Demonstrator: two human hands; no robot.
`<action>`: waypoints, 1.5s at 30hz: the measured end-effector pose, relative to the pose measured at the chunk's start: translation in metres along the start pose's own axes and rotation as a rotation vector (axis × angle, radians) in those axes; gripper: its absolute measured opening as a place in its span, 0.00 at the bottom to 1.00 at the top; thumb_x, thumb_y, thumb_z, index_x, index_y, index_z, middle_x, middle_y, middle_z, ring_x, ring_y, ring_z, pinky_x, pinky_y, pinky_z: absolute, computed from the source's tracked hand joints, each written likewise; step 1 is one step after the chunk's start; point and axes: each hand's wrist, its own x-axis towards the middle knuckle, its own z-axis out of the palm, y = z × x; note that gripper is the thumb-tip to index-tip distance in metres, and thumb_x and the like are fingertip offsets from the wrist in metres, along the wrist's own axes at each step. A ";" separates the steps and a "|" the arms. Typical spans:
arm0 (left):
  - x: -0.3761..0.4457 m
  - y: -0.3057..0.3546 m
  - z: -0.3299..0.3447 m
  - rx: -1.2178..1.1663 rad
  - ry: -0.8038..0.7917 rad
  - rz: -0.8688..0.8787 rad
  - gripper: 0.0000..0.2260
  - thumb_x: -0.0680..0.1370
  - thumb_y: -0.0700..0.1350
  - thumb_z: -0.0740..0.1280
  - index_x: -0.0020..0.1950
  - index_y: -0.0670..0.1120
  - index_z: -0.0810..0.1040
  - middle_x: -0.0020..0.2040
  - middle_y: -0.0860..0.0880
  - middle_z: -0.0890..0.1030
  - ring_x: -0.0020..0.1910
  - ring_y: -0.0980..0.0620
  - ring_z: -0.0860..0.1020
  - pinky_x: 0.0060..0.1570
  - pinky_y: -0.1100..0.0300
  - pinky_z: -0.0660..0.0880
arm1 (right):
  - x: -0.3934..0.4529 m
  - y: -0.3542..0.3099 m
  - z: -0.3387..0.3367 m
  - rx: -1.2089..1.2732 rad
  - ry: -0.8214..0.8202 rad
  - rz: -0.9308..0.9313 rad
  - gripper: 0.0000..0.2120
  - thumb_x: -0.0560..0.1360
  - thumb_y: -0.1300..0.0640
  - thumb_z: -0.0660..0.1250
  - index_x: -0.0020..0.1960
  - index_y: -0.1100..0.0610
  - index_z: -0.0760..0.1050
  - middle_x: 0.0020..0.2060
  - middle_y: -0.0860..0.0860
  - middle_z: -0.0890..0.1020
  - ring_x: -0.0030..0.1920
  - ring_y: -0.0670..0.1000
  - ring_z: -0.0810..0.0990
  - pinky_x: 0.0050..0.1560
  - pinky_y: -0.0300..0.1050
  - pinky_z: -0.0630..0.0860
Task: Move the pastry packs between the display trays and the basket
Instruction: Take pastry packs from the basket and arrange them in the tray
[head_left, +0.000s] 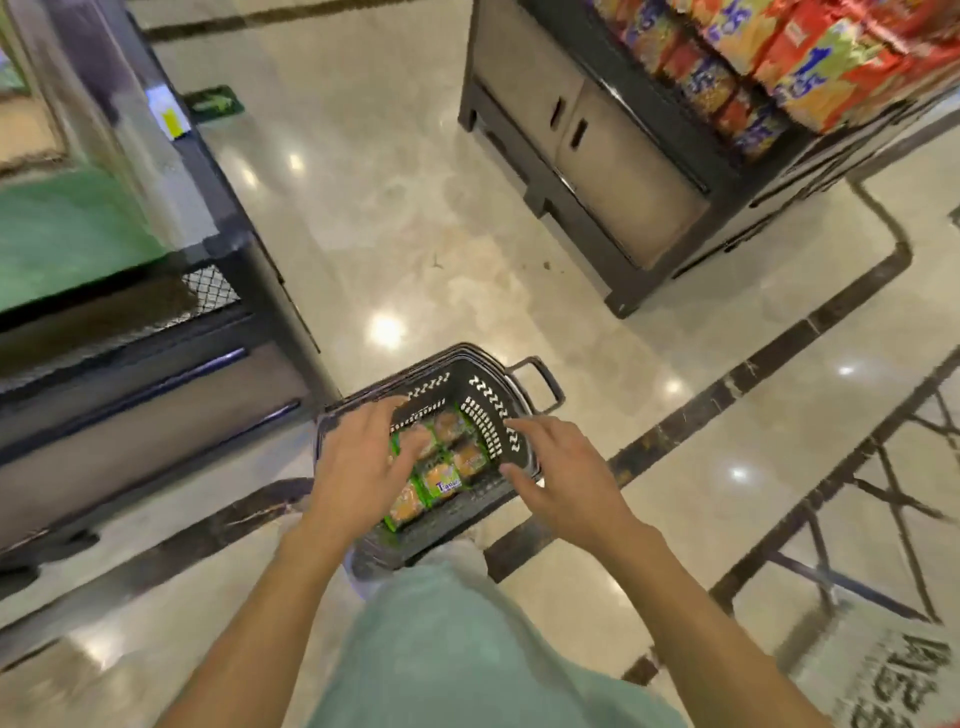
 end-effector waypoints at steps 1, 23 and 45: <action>0.008 0.001 0.006 -0.013 -0.011 -0.033 0.27 0.80 0.63 0.57 0.72 0.47 0.71 0.64 0.45 0.78 0.63 0.42 0.75 0.62 0.45 0.73 | 0.011 0.004 -0.008 -0.021 -0.025 -0.022 0.25 0.82 0.44 0.62 0.75 0.53 0.68 0.70 0.51 0.73 0.70 0.54 0.68 0.68 0.45 0.63; 0.096 -0.141 0.335 -0.178 -0.048 -0.732 0.27 0.81 0.57 0.64 0.74 0.41 0.69 0.67 0.41 0.75 0.67 0.42 0.73 0.67 0.47 0.70 | 0.340 0.221 0.328 -0.263 -0.663 -0.463 0.30 0.77 0.48 0.69 0.74 0.60 0.66 0.65 0.64 0.73 0.63 0.67 0.72 0.64 0.61 0.72; 0.179 -0.316 0.527 0.074 -0.222 -0.518 0.30 0.80 0.58 0.65 0.76 0.43 0.63 0.69 0.37 0.69 0.69 0.36 0.69 0.68 0.41 0.69 | 0.362 0.276 0.567 -0.374 -0.746 -0.470 0.28 0.76 0.52 0.72 0.71 0.50 0.62 0.58 0.59 0.74 0.58 0.63 0.75 0.55 0.52 0.71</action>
